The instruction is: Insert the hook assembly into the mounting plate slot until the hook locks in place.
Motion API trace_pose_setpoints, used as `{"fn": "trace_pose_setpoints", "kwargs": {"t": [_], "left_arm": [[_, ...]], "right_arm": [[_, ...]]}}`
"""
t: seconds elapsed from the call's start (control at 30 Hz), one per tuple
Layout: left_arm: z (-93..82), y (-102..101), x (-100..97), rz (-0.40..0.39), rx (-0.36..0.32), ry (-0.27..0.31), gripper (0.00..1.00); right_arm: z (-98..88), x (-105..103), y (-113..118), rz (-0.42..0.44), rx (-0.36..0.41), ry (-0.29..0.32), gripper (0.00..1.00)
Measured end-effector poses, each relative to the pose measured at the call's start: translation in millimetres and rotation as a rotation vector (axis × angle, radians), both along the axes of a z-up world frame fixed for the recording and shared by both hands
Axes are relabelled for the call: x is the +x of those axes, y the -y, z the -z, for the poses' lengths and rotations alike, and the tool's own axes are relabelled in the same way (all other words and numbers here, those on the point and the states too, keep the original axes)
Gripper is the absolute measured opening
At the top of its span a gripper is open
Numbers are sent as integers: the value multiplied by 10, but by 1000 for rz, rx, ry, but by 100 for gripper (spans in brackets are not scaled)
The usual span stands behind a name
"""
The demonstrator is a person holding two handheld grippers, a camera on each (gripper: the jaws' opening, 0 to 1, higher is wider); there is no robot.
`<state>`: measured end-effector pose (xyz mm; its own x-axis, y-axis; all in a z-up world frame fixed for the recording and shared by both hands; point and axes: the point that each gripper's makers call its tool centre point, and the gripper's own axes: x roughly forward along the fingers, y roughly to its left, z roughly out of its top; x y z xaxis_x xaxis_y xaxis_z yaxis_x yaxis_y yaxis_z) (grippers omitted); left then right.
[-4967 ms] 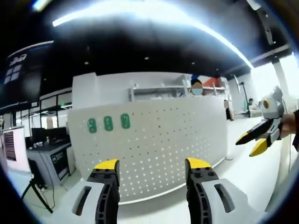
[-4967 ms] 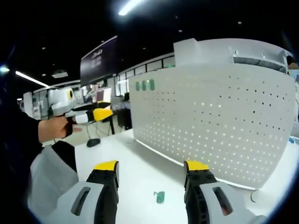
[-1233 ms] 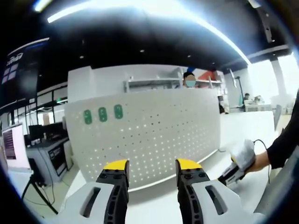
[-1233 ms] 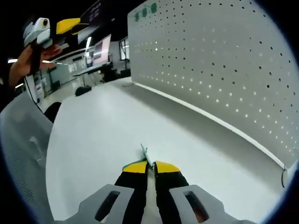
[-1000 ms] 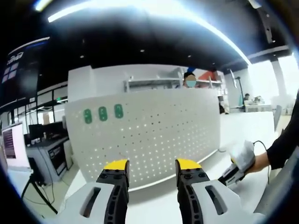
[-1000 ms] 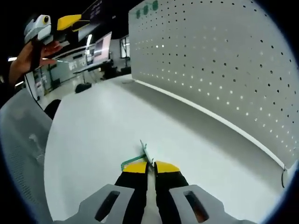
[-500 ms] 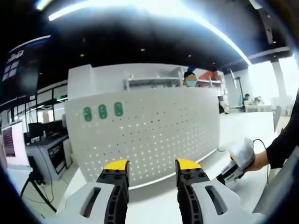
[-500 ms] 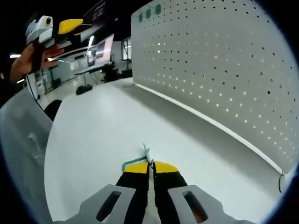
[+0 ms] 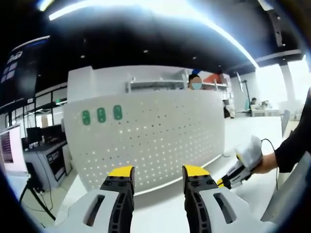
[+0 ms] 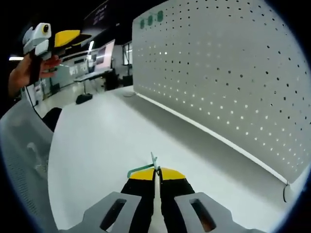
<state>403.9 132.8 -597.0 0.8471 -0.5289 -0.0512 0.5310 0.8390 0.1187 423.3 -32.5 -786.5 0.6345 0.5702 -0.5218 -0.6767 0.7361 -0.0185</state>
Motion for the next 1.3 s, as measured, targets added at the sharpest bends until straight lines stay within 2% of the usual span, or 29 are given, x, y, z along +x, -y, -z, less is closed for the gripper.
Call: {"fn": "trace_pose_setpoints", "kwargs": {"t": [0.27, 0.4, 0.53, 0.67, 0.8, 0.93, 1.07, 1.3], "left_arm": [[50, 104, -94, 60, -12, -10, 41], [110, 238, -231, 152, -12, -9, 41], [249, 339, -354, 232, -3, -30, 40], [395, 429, -479, 304, 40, -43, 40], [517, 550, -628, 401, 77, -58, 39], [642, 661, -735, 464, 151, -36, 35], [714, 731, -747, 489, 194, -22, 30], [746, 812, -761, 539, 246, -4, 28]], "right_arm": [[-287, 9, -52, 6, 17, -1, 1], [-465, -20, -120, 1, 33, -16, 1], [-587, -56, -193, -1, 51, -42, 1], [-675, -133, -287, -8, 75, -86, 1], [-717, -238, -359, 2, 111, -168, 1], [-755, -326, -416, -2, 122, -220, 1], [-788, -436, -484, -14, 125, -271, 0], [-873, -553, -546, -19, 160, -342, 0]]}}
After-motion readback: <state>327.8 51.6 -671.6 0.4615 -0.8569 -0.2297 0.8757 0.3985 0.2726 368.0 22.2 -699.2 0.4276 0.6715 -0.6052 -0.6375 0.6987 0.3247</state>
